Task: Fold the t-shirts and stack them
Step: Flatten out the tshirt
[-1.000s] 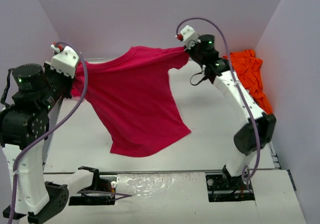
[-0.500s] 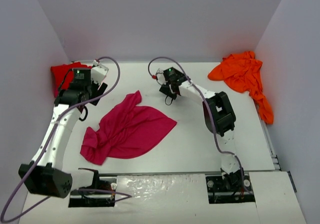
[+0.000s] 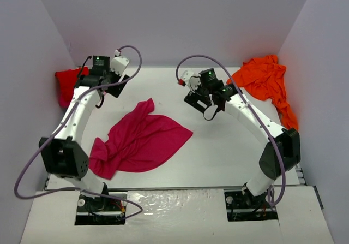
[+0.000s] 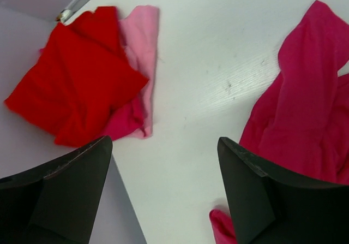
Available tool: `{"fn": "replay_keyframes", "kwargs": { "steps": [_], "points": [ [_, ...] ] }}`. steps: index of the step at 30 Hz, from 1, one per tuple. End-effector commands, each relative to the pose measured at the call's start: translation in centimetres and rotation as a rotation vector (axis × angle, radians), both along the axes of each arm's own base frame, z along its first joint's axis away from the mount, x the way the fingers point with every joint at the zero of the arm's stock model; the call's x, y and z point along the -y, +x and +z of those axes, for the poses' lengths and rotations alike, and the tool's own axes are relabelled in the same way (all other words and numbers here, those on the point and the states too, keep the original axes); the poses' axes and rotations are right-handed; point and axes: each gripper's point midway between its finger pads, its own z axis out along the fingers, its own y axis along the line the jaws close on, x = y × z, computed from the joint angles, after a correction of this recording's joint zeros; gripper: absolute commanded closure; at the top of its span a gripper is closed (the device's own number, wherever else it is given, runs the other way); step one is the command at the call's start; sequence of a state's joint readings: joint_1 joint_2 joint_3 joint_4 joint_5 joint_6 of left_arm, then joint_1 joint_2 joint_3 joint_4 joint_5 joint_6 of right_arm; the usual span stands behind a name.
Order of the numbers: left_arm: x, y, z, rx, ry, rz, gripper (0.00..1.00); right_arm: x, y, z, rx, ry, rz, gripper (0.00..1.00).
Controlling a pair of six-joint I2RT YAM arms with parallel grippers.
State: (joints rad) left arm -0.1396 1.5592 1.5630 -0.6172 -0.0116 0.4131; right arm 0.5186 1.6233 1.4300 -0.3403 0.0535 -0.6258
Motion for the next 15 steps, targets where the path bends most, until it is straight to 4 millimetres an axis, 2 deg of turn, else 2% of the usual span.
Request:
{"fn": "replay_keyframes", "kwargs": {
  "steps": [1,4,7,9,10,15],
  "points": [
    [4.8,1.3,-3.0,-0.155,-0.098,-0.162,0.26,-1.7,-7.1,-5.7,-0.337,0.07,0.141,0.13],
    [7.1,1.5,-5.3,-0.238,-0.098,-0.212,0.27,-1.5,-8.3,-8.8,-0.433,0.051,0.125,0.15],
    [8.3,1.9,-7.5,-0.295,-0.09,-0.242,0.27,-1.8,-9.0,-11.0,-0.509,0.043,0.122,0.17],
    [8.9,2.5,-9.0,-0.327,-0.079,-0.247,0.27,-2.0,-9.2,-12.3,-0.55,0.041,0.12,0.19],
    [9.1,2.8,-8.8,-0.321,-0.078,-0.246,0.27,-2.1,-9.2,-12.8,-0.564,0.038,0.12,0.21],
    [9.6,4.4,-12.3,-0.392,-0.074,-0.236,0.28,-3.2,-9.1,-16.1,-0.663,0.036,0.124,0.19]
  ]
}}
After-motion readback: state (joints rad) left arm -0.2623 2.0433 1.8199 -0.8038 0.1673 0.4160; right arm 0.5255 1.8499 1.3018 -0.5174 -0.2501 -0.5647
